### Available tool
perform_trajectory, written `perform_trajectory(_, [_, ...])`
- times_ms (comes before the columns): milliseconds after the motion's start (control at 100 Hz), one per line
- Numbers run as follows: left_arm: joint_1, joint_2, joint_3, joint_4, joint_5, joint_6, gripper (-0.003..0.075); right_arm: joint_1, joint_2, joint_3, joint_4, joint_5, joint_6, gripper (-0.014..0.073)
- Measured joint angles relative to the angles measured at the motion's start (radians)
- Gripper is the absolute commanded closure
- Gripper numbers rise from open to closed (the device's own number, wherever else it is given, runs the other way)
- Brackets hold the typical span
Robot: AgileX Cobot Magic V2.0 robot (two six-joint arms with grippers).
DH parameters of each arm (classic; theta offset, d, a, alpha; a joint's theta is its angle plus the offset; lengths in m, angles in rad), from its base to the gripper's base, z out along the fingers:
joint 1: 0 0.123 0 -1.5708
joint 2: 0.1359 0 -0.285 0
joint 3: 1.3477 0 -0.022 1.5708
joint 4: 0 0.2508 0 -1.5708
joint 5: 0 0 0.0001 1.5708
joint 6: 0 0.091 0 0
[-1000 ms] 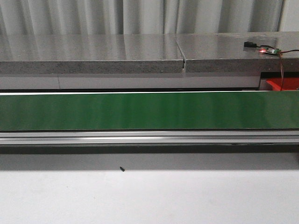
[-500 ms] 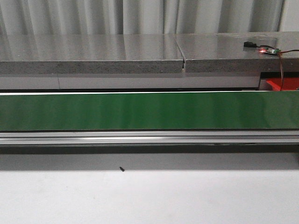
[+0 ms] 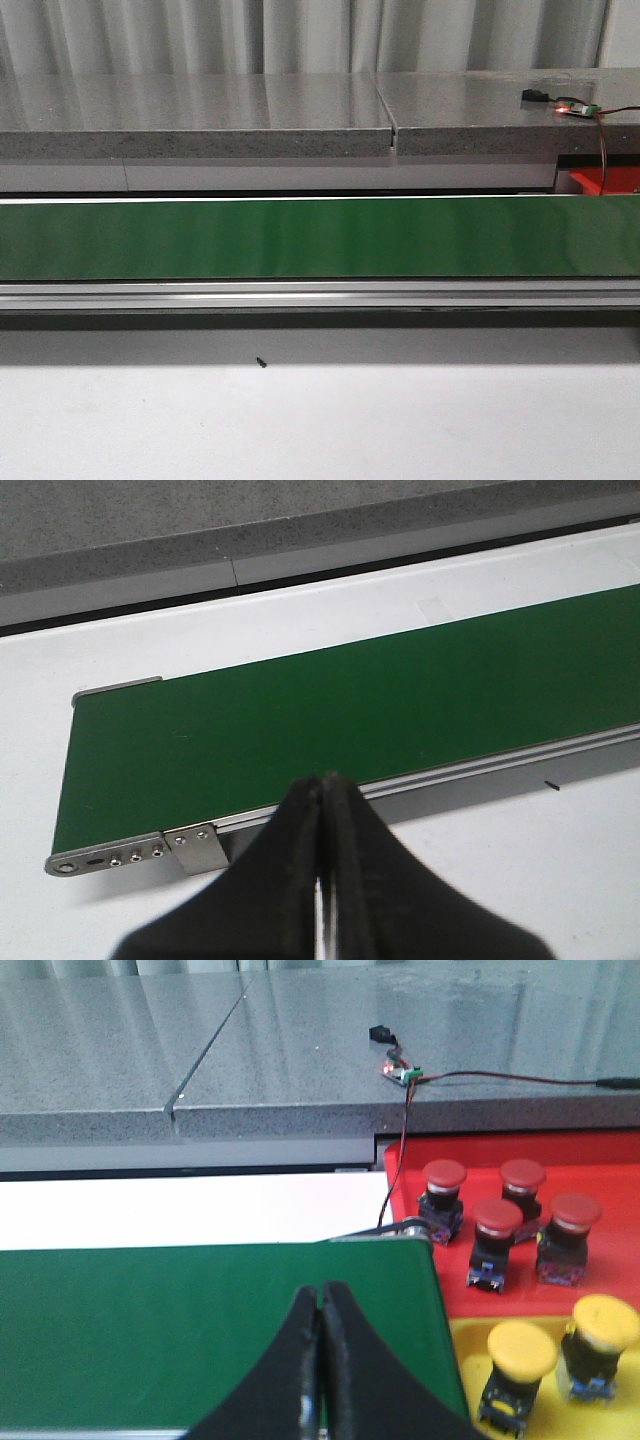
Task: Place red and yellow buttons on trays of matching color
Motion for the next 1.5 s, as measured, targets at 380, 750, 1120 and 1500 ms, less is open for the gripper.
perform_trajectory(380, [0.000,0.000,0.000,0.000,0.000,0.000,0.0739,0.000,-0.154,0.180,-0.034,-0.031,0.039,0.0657])
perform_trajectory(750, [0.000,0.000,0.000,0.000,0.000,0.000,0.0739,0.000,-0.288,0.321,-0.730,-0.140,0.726,0.0657])
perform_trajectory(1120, [0.000,0.000,0.000,0.000,0.000,0.000,0.0739,0.000,-0.456,0.355,-0.749,-0.093,0.727,0.0657])
perform_trajectory(1500, [0.000,0.000,0.000,0.000,0.000,0.000,0.0739,0.031,-0.491,0.355,-0.625,0.023,0.590,0.0657])
